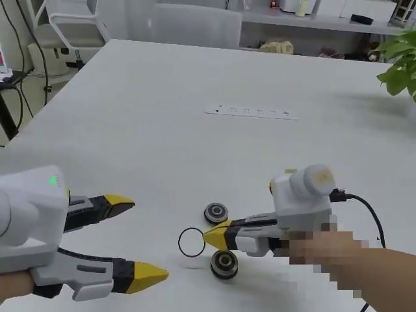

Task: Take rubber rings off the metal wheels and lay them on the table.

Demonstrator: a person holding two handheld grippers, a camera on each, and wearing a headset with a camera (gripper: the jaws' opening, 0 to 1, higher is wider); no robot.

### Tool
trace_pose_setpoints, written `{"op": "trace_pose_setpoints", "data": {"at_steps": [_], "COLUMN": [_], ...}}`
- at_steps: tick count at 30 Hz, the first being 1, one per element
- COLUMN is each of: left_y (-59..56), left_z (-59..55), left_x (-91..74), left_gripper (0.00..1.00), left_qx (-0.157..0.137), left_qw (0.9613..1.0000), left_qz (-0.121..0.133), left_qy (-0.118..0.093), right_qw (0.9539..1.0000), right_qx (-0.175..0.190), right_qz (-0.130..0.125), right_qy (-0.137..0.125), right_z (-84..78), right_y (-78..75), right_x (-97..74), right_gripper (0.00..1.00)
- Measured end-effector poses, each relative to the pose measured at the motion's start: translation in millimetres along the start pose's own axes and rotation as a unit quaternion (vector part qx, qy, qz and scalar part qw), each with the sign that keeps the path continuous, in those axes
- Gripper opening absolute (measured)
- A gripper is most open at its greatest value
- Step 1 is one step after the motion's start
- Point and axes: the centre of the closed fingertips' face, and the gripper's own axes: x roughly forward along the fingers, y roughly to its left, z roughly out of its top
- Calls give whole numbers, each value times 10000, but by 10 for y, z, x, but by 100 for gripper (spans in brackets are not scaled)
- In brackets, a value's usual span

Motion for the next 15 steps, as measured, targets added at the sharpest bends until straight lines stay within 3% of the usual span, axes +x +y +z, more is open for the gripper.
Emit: {"op": "trace_pose_setpoints", "data": {"at_steps": [15], "left_y": [-18], "left_z": [1], "left_x": [-7], "left_gripper": [71], "left_qx": [-10], "left_qw": [10000], "left_qz": [-14], "left_qy": [25], "right_qw": [9994], "right_qx": [-148], "right_qz": [-218], "right_qy": [228], "right_z": [-91], "right_y": [-28], "right_x": [149], "right_gripper": [0]}}
